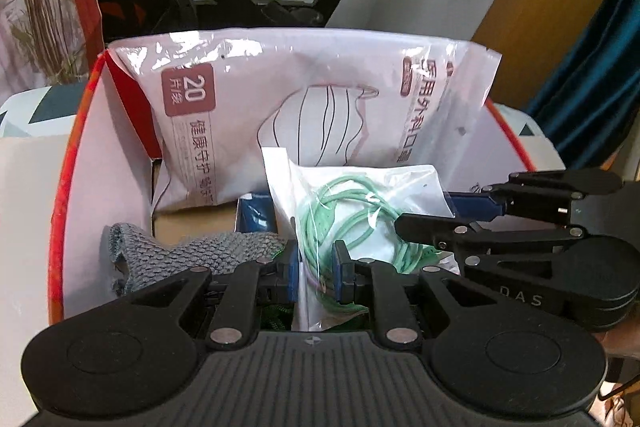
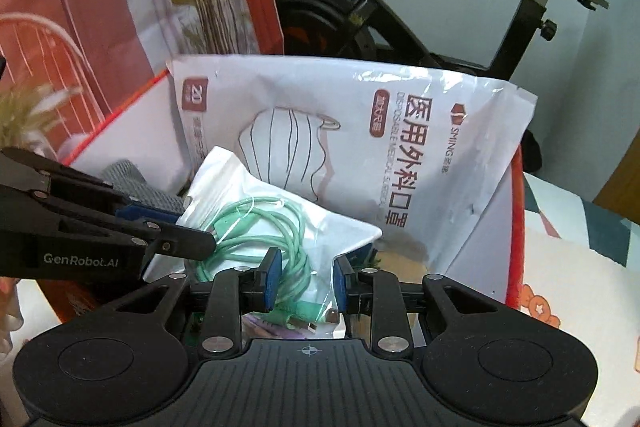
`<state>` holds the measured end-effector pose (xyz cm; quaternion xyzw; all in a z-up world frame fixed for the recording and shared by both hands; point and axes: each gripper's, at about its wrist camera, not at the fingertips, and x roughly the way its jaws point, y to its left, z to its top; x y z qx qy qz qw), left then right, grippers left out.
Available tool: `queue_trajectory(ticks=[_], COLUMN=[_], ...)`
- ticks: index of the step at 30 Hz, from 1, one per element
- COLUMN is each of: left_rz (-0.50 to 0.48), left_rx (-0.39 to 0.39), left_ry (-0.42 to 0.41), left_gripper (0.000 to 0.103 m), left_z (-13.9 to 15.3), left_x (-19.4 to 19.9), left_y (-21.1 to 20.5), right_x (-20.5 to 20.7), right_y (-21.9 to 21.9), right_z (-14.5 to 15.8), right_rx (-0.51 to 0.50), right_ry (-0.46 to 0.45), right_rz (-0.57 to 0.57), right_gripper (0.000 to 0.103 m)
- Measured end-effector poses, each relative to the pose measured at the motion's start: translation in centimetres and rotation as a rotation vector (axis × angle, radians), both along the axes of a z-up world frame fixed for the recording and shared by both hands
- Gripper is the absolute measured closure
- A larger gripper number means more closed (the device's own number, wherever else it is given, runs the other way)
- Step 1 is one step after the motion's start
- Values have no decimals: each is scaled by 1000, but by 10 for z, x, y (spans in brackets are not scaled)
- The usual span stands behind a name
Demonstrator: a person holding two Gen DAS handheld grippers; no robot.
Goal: Organize soft objects
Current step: 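Lower the cable packet into the box and open both grippers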
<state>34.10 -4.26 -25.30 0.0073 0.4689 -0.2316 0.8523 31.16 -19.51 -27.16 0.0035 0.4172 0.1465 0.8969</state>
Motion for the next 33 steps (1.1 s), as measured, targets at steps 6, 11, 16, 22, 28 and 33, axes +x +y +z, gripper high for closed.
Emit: queue_trajectory(ticks=[6, 11, 16, 22, 28, 33], left_rz=[-7, -4, -5, -4, 9, 65], left_rx=[18, 32, 56, 79, 68, 51], left_ry=[5, -13, -46, -109, -209, -306], left_gripper=[84, 82, 75, 70, 50, 11], left_z=[-7, -8, -2, 12, 37, 56], left_x=[0, -1, -10, -26, -48, -70], left_y=[-1, -8, -12, -5, 11, 26], right_x=[8, 11, 9, -4, -33, -62], right_y=[5, 8, 6, 2, -7, -14], right_z=[-6, -8, -7, -1, 18, 37], right_rx=[-32, -53, -48, -44, 8, 41], right_ry=[72, 87, 74, 1, -115, -231], right_rz=[2, 1, -21, -64, -75, -78], right_gripper=[79, 78, 77, 72, 49, 24])
